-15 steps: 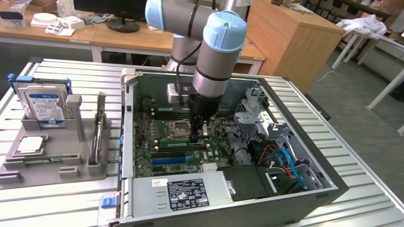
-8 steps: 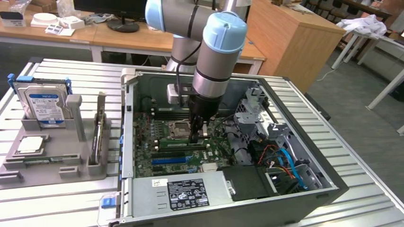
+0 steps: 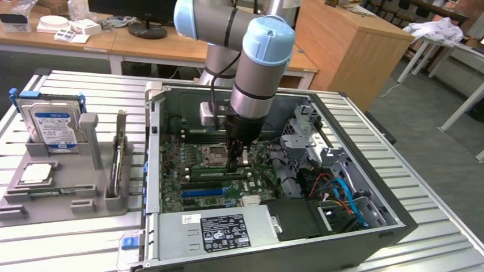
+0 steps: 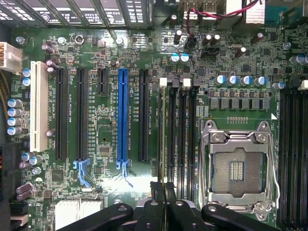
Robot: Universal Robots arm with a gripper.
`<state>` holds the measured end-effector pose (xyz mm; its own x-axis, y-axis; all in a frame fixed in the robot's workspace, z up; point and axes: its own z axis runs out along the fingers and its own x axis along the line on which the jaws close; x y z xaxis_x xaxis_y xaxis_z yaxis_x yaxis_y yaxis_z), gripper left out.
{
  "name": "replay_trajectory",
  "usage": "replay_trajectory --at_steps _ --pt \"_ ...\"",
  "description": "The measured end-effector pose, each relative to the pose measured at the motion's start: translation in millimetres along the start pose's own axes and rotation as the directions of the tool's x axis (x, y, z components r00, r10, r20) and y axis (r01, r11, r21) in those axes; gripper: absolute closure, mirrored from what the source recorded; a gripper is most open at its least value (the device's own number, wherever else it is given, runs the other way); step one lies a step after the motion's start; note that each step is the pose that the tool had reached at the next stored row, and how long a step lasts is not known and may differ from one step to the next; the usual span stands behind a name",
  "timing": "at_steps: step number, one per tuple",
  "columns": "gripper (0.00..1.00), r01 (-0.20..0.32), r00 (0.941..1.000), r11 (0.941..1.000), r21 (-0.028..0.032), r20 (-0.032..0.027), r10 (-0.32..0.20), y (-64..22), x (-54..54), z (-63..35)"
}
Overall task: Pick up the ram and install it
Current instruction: 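Insert the ram into the slot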
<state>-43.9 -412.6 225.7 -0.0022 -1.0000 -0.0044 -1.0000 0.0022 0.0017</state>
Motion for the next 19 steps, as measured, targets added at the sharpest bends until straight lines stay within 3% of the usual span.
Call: replay_trajectory --at_steps 6,8,12,13,19 --pt "0.87 0.0 1.0 1.0 0.0003 0.0003 0.0 0.0 -0.1 0.1" --pt "0.75 0.0 1.0 1.0 0.0001 0.0003 0.0 0.0 -0.1 0.1" --pt "0.69 0.0 1.0 1.0 0.0001 0.0002 0.0 0.0 0.0 0.1" --pt "0.63 0.0 1.0 1.0 0.0001 0.0003 0.0 0.0 -0.1 0.1" --pt "0.63 0.0 1.0 1.0 0.0 0.0002 0.0 0.0 0.0 0.1"
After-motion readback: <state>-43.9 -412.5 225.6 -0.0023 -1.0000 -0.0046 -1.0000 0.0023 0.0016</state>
